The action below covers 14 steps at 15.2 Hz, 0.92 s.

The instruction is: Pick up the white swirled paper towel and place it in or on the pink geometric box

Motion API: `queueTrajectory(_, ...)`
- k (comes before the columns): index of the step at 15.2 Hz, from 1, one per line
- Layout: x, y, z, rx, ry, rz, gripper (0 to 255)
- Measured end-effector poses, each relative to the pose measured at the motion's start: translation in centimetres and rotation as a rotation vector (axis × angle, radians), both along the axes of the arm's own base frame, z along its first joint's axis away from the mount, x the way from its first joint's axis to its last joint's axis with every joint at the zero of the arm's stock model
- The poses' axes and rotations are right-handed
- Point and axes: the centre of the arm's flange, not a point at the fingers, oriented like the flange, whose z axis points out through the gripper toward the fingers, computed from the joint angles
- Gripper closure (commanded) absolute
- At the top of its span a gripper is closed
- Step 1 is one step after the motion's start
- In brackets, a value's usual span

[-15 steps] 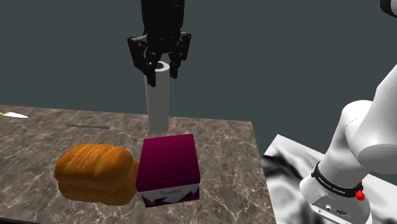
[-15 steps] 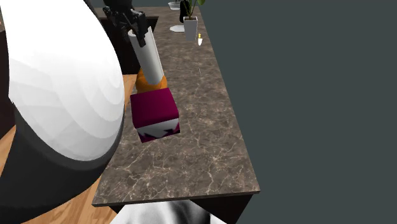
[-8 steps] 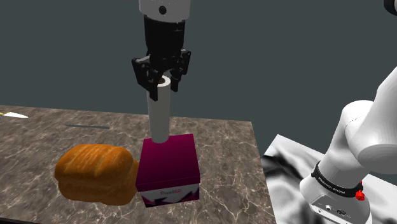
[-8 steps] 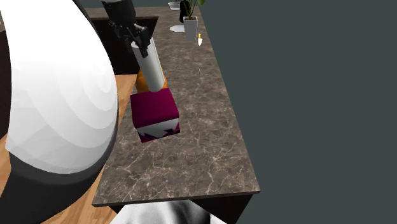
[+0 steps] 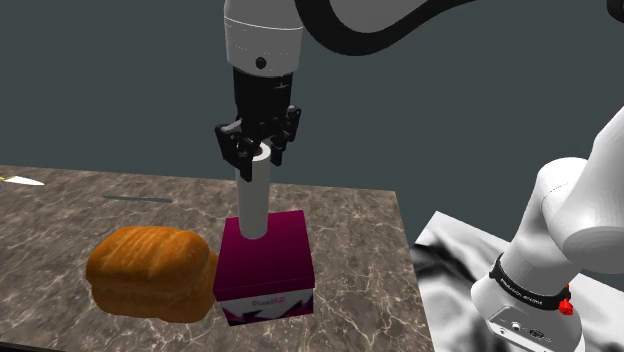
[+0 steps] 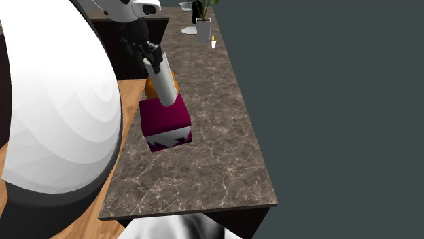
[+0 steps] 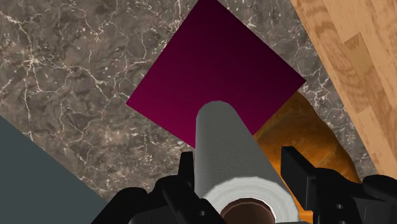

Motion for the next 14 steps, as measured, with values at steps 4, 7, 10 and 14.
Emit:
queueTrajectory(4, 0.00, -0.10, -0.68, 0.000, 0.000, 0.000, 255)
queueTrajectory(7, 0.01, -0.11, -0.70, 0.000, 0.000, 0.000, 255)
queueTrajectory(10, 0.01, -0.11, -0.70, 0.000, 0.000, 0.000, 0)
queueTrajectory(14, 0.01, -0.11, -0.70, 0.000, 0.000, 0.000, 0)
